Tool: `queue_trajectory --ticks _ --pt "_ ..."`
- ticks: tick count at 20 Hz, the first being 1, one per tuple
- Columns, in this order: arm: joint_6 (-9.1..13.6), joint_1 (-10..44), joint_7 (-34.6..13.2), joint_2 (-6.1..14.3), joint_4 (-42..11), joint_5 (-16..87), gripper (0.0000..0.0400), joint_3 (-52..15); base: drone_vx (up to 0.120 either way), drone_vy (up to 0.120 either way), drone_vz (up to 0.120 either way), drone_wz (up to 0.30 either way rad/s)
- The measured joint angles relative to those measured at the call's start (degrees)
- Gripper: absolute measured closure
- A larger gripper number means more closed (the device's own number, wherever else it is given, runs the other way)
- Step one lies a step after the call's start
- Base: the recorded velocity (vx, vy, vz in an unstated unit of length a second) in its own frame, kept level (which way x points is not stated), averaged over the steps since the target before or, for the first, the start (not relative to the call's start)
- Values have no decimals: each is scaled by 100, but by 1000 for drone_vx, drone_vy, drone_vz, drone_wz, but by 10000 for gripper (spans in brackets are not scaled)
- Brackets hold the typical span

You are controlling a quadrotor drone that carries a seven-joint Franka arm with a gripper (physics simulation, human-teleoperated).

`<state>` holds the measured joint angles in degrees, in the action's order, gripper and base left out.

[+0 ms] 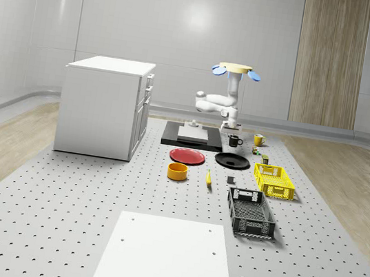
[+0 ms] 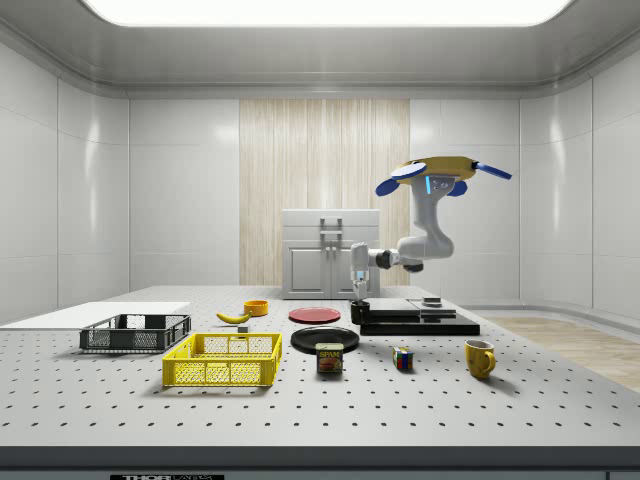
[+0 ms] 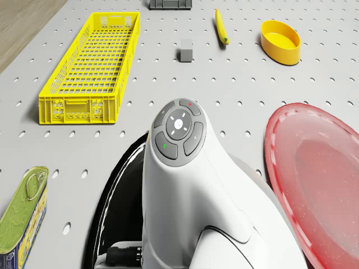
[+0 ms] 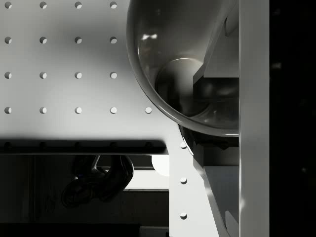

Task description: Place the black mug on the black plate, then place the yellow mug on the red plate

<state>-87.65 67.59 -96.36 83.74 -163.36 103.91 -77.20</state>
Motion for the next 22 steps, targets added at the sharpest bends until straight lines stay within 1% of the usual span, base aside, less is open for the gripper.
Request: queue_trajectory --ticks 2,3,5,19,22 --pt "-20 5 -4 21 1 -9 290 -3 120 0 -120 0" --pt "-29 8 -6 32 1 -13 290 -5 120 -40 -40 0" --pt "-48 12 -10 52 2 -22 290 -8 120 -80 0 0" --pt "-168 43 -35 180 8 -75 290 -26 120 0 0 0" --pt "-221 54 -36 209 24 -9 290 52 13 0 0 0"
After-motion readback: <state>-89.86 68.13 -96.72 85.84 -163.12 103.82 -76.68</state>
